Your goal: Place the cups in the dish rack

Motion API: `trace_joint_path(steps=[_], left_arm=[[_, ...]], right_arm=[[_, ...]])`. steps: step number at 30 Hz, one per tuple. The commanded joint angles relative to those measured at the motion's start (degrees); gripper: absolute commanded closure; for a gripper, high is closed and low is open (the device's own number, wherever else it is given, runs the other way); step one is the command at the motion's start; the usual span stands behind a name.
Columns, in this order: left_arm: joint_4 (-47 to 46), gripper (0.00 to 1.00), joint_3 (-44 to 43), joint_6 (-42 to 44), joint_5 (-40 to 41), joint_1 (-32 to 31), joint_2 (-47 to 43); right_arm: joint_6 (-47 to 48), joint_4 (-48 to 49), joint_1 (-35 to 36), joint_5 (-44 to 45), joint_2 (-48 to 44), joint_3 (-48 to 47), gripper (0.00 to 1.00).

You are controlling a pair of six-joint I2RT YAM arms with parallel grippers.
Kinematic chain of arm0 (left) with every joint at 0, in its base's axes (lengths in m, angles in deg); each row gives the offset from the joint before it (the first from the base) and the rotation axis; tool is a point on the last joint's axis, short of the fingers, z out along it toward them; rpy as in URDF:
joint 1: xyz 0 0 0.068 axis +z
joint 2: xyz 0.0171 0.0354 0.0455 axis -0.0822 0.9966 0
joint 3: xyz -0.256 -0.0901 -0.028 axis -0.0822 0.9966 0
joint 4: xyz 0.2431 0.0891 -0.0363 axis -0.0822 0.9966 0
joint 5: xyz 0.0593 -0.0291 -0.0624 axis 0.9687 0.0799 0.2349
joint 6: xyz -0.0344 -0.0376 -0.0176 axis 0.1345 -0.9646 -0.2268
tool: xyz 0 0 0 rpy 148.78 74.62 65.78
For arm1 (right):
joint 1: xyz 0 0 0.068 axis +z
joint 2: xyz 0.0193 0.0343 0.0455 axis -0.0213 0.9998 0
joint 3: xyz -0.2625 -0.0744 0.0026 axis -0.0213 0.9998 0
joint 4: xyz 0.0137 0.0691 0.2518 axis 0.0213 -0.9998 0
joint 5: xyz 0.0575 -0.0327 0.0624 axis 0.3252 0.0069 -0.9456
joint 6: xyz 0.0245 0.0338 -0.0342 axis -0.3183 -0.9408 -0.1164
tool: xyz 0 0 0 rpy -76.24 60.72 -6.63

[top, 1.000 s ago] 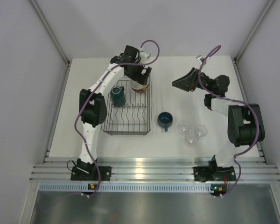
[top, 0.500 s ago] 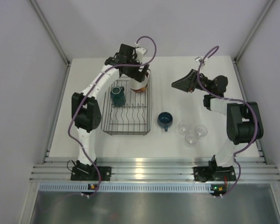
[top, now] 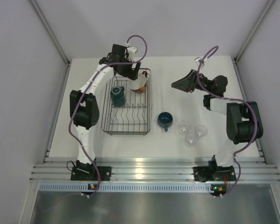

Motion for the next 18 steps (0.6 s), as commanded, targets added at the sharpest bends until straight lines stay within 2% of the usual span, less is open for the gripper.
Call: trace_joint_path(steps=[1,6,18], left_arm=[[-1.80,0.01,-0.06,-0.54,-2.82,0.18,1.07],[-2.32,0.01,-0.15,-1.16,-6.08,0.18,2.39],[-2.41,0.02,0.47,-3.09,-8.36,0.27,6.25]], right_arm=[[0.70,6.91,0.65,-0.57,-1.26,0.07,0.61],[0.70,6.82,0.65,-0.57,-1.17,0.16,0.61],[2.37,5.15,0.65,-0.49,-2.14,1.12,0.61]])
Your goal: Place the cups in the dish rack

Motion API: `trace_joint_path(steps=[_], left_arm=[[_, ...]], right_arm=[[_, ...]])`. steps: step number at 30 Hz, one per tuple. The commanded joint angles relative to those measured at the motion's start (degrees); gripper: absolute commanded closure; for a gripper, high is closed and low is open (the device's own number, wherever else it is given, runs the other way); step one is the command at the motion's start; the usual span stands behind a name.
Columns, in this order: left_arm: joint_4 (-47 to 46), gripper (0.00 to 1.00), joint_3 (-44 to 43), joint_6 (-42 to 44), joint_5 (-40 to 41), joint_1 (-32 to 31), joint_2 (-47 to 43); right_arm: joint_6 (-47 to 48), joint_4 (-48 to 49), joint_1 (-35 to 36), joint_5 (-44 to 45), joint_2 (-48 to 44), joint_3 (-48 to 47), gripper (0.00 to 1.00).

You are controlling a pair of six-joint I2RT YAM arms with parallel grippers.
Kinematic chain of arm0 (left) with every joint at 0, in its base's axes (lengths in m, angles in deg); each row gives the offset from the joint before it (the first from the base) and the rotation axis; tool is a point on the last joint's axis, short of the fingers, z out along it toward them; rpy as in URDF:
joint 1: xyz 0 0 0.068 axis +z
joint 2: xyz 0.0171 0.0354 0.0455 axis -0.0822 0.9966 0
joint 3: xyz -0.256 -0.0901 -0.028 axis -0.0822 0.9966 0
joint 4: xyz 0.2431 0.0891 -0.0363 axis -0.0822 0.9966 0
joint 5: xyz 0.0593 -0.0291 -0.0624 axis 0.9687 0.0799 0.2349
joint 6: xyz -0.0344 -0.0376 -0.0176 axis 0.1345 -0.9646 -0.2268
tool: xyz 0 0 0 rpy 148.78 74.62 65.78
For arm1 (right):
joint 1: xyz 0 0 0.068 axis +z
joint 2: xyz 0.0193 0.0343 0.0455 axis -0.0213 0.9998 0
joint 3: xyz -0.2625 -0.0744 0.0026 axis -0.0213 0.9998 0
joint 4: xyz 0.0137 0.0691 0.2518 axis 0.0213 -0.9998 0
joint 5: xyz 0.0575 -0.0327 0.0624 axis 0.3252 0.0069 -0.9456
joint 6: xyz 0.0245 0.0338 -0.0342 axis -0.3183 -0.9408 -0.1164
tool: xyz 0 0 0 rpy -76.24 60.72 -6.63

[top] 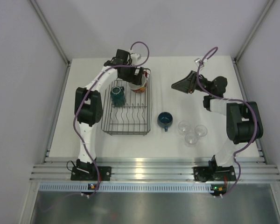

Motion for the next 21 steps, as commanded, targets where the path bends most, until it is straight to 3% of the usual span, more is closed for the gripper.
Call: trace_joint_path(steps=[1,6,9,10,12,17,21], left_arm=[[-2.19,0.02,0.45,-0.95,-2.27,0.09,0.96],[-2.28,0.04,-0.26,-1.21,-3.23,0.09,2.02],[-2.19,0.29,-0.26,-1.48,-5.08,0.09,2.46],[-2.19,0.43,-0.26,-1.56,-5.26,0.09,2.38],[-2.19,0.53,-0.17,-1.74,-5.26,0.09,2.55],[-2.19,0.91,0.09,-2.70,-5.61,0.18,2.55],[-2.45,1.00,0.71,-3.76,-6.14,0.53,2.11]], right_arm=[[2.17,5.06,0.74,-0.31,-2.27,0.23,0.62],[2.53,4.62,0.74,-0.22,-2.45,0.40,0.62],[3.58,3.31,0.65,-0.05,-2.54,0.58,0.62],[3.84,3.04,0.65,-0.05,-2.45,0.49,0.61],[4.11,2.78,0.74,-0.05,-2.45,0.49,0.62],[4.55,2.16,0.74,-0.05,-2.36,0.40,0.62],[4.81,1.63,0.65,0.39,-2.36,0.14,0.62]])
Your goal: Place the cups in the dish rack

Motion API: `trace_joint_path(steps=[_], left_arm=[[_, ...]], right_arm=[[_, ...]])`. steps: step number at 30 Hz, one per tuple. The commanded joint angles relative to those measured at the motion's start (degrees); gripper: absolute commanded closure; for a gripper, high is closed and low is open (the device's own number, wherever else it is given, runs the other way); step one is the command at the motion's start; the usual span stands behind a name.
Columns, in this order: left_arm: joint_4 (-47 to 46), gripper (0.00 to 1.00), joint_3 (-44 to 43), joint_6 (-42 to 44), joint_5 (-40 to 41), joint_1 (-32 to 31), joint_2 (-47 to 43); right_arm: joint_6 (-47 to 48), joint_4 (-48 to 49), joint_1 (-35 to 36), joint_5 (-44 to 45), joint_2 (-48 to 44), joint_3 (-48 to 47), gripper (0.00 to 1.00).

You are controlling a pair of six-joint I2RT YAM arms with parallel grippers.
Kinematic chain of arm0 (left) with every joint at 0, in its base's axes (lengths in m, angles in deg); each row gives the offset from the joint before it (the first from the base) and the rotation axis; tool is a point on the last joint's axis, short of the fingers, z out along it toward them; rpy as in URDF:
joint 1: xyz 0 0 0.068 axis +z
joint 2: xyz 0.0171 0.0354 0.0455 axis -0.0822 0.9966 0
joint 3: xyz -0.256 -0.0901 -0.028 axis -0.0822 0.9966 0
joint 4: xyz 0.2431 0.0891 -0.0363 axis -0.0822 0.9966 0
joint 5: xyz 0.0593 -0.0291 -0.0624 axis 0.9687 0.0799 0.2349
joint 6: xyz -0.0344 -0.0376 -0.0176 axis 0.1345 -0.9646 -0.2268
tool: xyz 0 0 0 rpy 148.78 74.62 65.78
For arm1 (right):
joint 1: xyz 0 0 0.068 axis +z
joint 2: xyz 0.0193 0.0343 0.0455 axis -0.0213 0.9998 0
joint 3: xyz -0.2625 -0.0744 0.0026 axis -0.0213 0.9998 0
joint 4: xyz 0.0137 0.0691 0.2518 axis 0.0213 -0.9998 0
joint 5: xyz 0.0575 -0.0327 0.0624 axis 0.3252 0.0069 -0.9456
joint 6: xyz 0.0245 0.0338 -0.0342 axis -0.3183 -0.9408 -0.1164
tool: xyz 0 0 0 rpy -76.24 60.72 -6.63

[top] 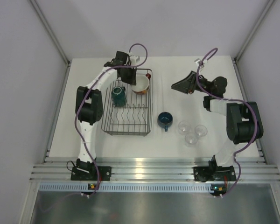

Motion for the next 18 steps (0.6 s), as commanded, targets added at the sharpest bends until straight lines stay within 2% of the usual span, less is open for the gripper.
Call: trace_joint_path(steps=[1,6,8,10,11,12,13,15,16,18], left_arm=[[-3.72,1.00,0.93,-1.79,-3.32,-0.06,-1.67],[-10.22,1.00,4.53,-5.57,-4.46,0.38,-6.06],[-13.47,1.00,5.76,-6.88,-5.25,0.56,-8.34],[-15.50,1.00,7.25,-8.20,-5.51,0.56,-10.02],[-17.34,1.00,7.61,-8.56,-5.95,0.56,-11.50],[-18.05,1.00,8.05,-8.91,-6.22,0.56,-12.22],[-19.10,1.00,8.92,-9.87,-6.74,0.56,-12.83],[-22.88,1.00,10.77,-11.02,-7.53,0.56,-15.64],[-24.20,1.00,12.78,-11.55,-7.45,0.65,-16.78],[-27.98,1.00,14.46,-12.34,-7.19,0.56,-20.03]], right_arm=[[2.15,1.87,0.65,0.39,-2.19,-0.62,0.61],[3.55,-2.07,0.74,1.44,-3.32,-2.64,0.61],[7.22,-5.84,0.74,1.97,-4.29,-4.04,0.60],[11.18,-15.14,0.83,3.46,-6.22,-5.01,0.59],[17.12,-20.05,1.00,4.16,-7.01,-6.32,0.58],[20.83,-30.28,1.09,6.17,-8.85,-7.12,0.58],[28.78,-36.91,1.18,7.50,-9.65,-9.30,0.56],[35.43,-50.78,1.97,11.53,-11.75,-11.60,0.53],[38.68,-53.38,2.32,12.60,-12.20,-13.26,0.53],[39.32,-57.87,2.67,14.71,-12.56,-14.59,0.51]])
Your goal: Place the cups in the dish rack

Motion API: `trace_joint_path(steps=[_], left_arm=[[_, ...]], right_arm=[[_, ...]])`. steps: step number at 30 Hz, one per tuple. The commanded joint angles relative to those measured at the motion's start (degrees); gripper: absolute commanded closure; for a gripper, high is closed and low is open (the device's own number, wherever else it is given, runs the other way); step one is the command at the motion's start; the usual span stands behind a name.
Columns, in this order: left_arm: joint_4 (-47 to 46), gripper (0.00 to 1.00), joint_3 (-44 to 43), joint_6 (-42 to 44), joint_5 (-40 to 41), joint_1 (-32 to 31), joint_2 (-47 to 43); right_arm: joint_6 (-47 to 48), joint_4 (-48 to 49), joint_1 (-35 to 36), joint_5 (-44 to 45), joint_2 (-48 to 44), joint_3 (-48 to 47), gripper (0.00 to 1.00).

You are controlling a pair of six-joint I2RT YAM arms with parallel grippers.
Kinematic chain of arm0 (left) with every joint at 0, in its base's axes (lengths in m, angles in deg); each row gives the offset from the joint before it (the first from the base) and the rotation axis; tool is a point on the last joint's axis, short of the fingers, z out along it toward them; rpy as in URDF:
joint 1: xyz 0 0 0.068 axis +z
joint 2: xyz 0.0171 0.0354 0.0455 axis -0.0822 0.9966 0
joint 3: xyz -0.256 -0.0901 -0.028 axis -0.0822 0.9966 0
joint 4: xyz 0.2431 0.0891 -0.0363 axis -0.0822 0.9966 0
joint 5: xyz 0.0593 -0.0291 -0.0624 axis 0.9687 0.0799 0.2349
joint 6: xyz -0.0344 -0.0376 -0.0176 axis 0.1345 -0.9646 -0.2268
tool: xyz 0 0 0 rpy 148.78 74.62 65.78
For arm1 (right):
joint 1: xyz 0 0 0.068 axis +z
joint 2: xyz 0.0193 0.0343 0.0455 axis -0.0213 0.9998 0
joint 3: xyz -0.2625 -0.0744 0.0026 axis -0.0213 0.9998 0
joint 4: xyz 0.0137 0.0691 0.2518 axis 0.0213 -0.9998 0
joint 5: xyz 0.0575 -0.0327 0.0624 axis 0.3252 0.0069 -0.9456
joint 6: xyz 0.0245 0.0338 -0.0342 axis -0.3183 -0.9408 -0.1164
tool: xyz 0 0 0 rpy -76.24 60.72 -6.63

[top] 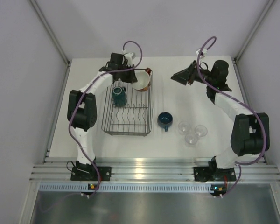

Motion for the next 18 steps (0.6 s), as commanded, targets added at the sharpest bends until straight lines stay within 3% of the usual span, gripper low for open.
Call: trace_joint_path(steps=[1,5,10,14,18], left_arm=[[-13.93,1.00,1.50,-3.93,-3.82,-0.23,-11.25],[-20.43,1.00,10.17,-4.02,-0.93,-0.32,-17.92],[-41.39,1.00,28.11,-0.25,9.43,-3.47,-31.61],[-56.98,1.00,41.04,4.77,25.30,-8.92,-39.02],[-77.09,1.00,55.08,17.03,39.39,-16.11,-42.81]], right_arm=[[11.87,-16.99,1.30,5.36,-3.11,-5.17,0.51],[12.75,-23.94,1.30,9.92,-2.59,-8.69,0.50],[16.26,-35.88,2.52,16.61,-1.36,-16.15,0.51],[17.58,-45.18,4.89,21.08,-0.30,-22.22,0.51],[19.52,-54.25,8.67,24.96,1.45,-31.52,0.50]])
